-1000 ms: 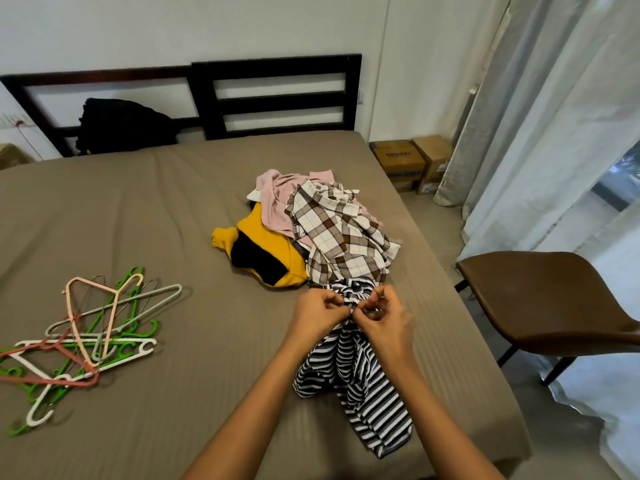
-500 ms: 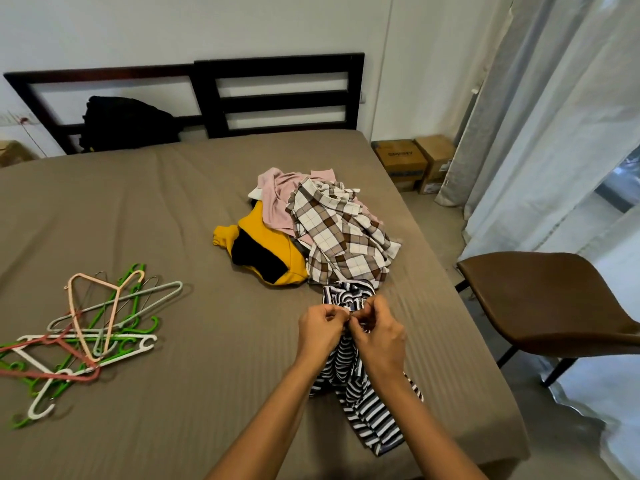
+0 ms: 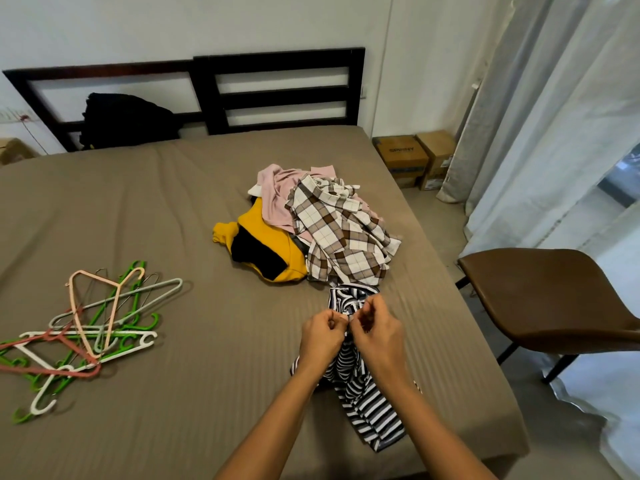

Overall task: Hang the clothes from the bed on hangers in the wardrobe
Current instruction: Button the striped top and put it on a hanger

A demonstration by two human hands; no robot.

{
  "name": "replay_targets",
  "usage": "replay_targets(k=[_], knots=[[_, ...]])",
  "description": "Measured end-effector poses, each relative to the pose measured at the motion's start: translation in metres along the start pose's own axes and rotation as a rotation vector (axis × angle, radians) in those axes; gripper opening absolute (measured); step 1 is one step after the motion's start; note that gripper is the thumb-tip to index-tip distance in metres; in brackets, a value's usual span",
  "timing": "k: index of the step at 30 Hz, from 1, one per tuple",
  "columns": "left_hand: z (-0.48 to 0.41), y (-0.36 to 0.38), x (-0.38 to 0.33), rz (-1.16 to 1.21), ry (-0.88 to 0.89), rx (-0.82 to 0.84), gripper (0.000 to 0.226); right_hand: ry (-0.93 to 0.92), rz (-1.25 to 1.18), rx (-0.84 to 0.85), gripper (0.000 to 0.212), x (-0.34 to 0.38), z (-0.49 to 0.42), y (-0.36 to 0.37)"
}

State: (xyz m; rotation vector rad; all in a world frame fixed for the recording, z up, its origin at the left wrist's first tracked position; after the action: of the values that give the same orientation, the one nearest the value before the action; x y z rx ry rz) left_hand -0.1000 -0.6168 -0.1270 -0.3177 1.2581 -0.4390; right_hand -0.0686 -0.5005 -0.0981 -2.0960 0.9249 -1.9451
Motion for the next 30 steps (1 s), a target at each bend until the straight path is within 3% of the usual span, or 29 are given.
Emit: replay_targets(k=[3, 6, 8, 11, 14, 15, 17, 20, 23, 24, 26, 28, 30], knots=[[0.000, -0.001, -0.007, -0.054, 0.016, -0.021, 0.013, -0.170, 0.215, -0.012, 0.023, 0.003, -0.001, 0.005], [0.000, 0.000, -0.009, -0.049, 0.031, -0.036, 0.013, -0.158, 0.170, -0.064, 0.022, 0.001, -0.002, 0.008], [-0.001, 0.002, -0.009, -0.045, 0.064, -0.036, 0.012, 0.020, -0.083, -0.119, 0.021, -0.001, 0.002, 0.005], [0.001, 0.006, -0.004, -0.056, 0.132, -0.023, 0.013, 0.506, -0.617, -0.130, 0.025, -0.017, 0.002, 0.013], [0.001, 0.003, 0.009, -0.003, 0.188, -0.020, 0.014, 1.017, -0.954, 0.211, 0.014, -0.032, 0.002, 0.023], [0.001, 0.001, 0.011, 0.007, 0.214, 0.001, 0.013, 1.107, -1.011, 0.297, 0.012, -0.034, 0.000, 0.022], [0.004, -0.001, 0.013, 0.010, 0.284, 0.063, 0.014, 1.172, -1.055, 0.307, 0.021, -0.037, -0.010, 0.016], [0.012, 0.000, 0.007, -0.017, 0.355, 0.270, 0.012, 1.100, -0.803, 0.254, 0.018, -0.043, -0.035, 0.016], [0.011, -0.008, 0.008, -0.028, 0.265, 0.464, 0.019, 1.032, -0.695, 0.368, 0.014, -0.035, -0.053, 0.022], [0.005, -0.017, 0.008, -0.011, 0.209, 0.418, 0.023, 0.986, -0.698, 0.376, 0.011, -0.028, -0.060, 0.018], [-0.015, -0.042, 0.009, 0.021, 0.080, 0.128, 0.026, 0.835, -0.732, 0.324, 0.006, -0.008, -0.078, 0.006], [-0.034, -0.062, 0.003, 0.016, -0.065, -0.085, 0.044, 0.636, -0.735, 0.347, 0.010, 0.023, -0.093, -0.007], [-0.049, -0.065, -0.016, 0.040, -0.129, -0.028, 0.069, 0.450, -0.671, 0.412, 0.012, 0.060, -0.101, -0.019]])
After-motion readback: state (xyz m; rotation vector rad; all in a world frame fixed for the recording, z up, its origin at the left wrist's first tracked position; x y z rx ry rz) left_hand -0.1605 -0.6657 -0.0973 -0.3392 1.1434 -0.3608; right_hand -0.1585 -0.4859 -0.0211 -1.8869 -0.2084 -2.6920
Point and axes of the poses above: each hand's wrist, its own z-axis away from the middle knuckle, its own y-axis out of the palm, x = y × z, the point moved 4 cm from there along -z, towards the middle knuckle, and after that the axes turned 1 degree about -y, right-handed, at the moved point
